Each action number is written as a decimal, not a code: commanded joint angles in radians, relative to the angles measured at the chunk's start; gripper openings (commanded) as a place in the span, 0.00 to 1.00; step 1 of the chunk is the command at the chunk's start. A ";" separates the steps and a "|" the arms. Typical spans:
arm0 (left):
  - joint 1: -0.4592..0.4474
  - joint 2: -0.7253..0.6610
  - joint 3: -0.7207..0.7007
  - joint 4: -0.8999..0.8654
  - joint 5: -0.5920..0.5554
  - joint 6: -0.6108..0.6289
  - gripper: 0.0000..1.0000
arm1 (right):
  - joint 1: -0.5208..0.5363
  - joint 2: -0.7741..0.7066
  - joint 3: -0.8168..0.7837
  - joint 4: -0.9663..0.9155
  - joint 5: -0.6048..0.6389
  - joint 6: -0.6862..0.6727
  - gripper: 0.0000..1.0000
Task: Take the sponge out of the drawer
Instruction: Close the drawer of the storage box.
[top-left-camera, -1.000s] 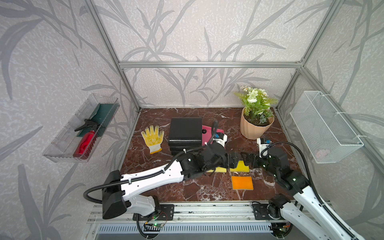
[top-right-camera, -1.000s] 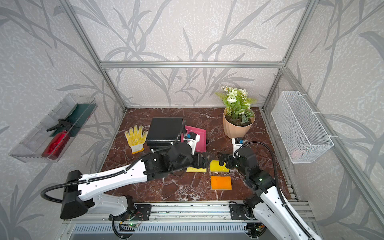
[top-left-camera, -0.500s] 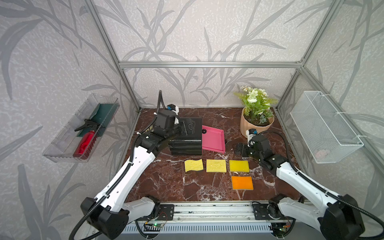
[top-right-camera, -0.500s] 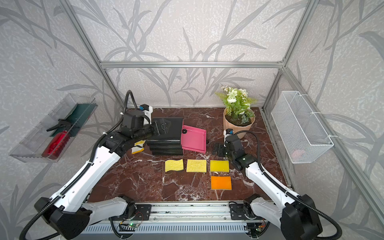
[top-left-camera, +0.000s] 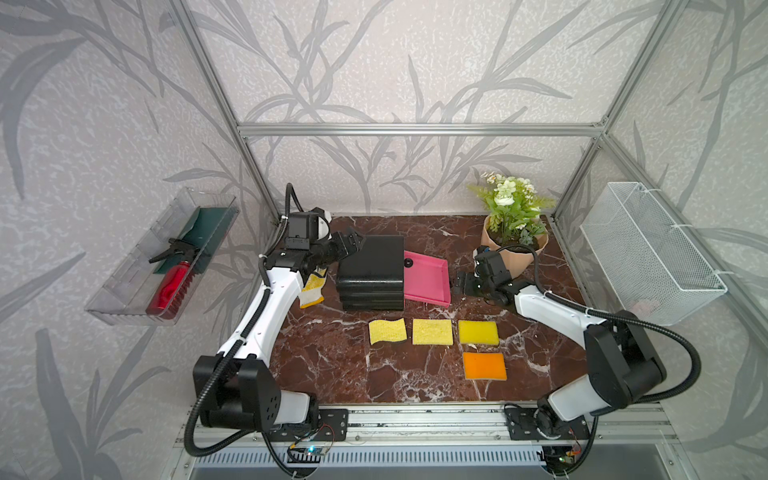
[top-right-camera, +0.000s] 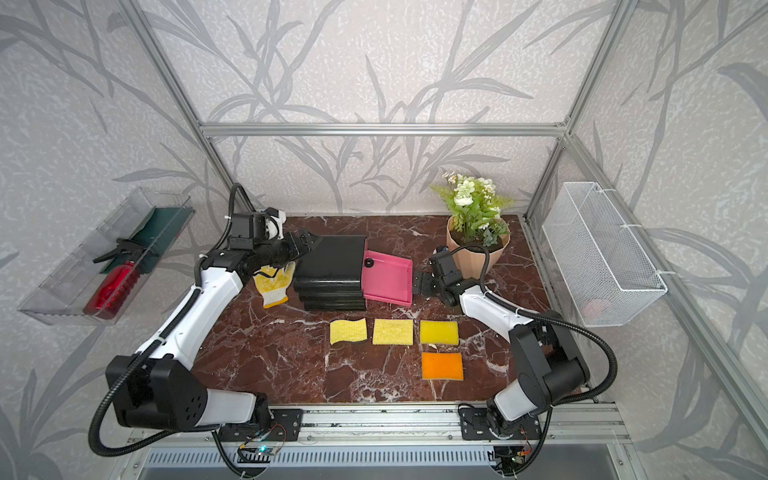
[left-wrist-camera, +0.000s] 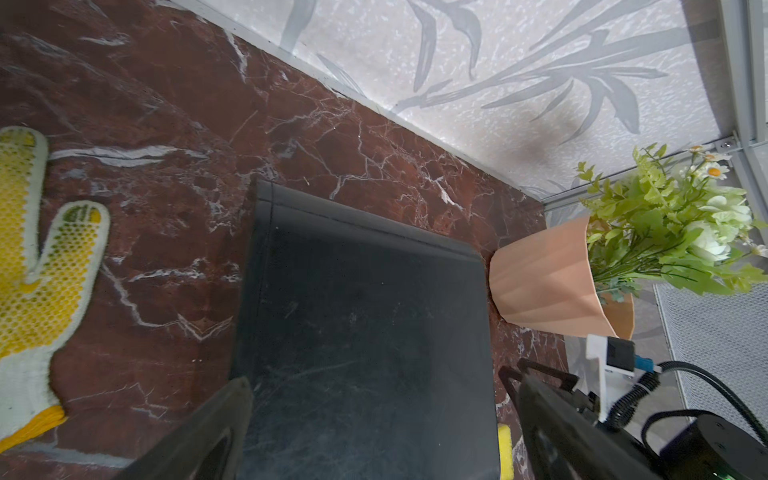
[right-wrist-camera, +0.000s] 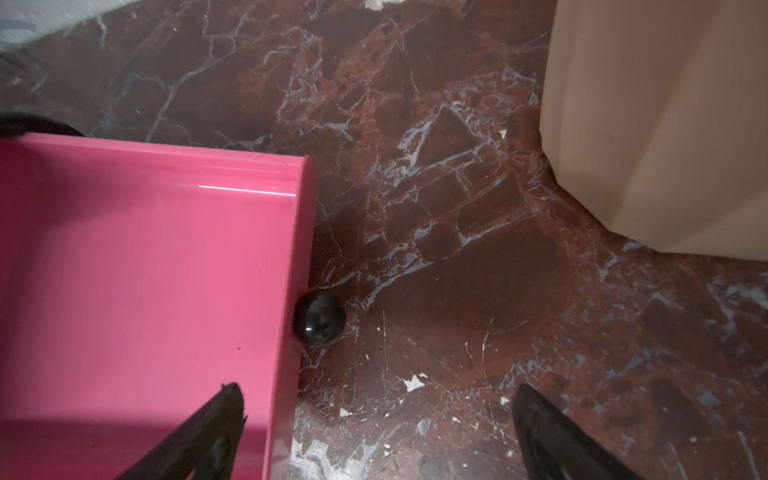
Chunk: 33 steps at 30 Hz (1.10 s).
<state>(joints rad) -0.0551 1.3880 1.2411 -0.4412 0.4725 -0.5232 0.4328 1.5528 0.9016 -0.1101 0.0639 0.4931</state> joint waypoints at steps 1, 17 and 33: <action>0.028 0.006 -0.023 0.062 0.083 0.002 0.99 | -0.003 0.022 0.012 -0.013 0.031 -0.006 0.99; 0.052 0.048 -0.078 0.132 0.171 -0.042 0.99 | 0.001 0.131 0.057 -0.105 0.016 -0.065 0.99; 0.048 0.072 -0.111 0.209 0.254 -0.106 0.99 | 0.063 0.089 -0.004 0.165 -0.123 -0.050 0.99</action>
<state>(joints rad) -0.0063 1.4437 1.1545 -0.2287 0.6987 -0.6106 0.4633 1.6825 0.8982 -0.0555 0.0063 0.4370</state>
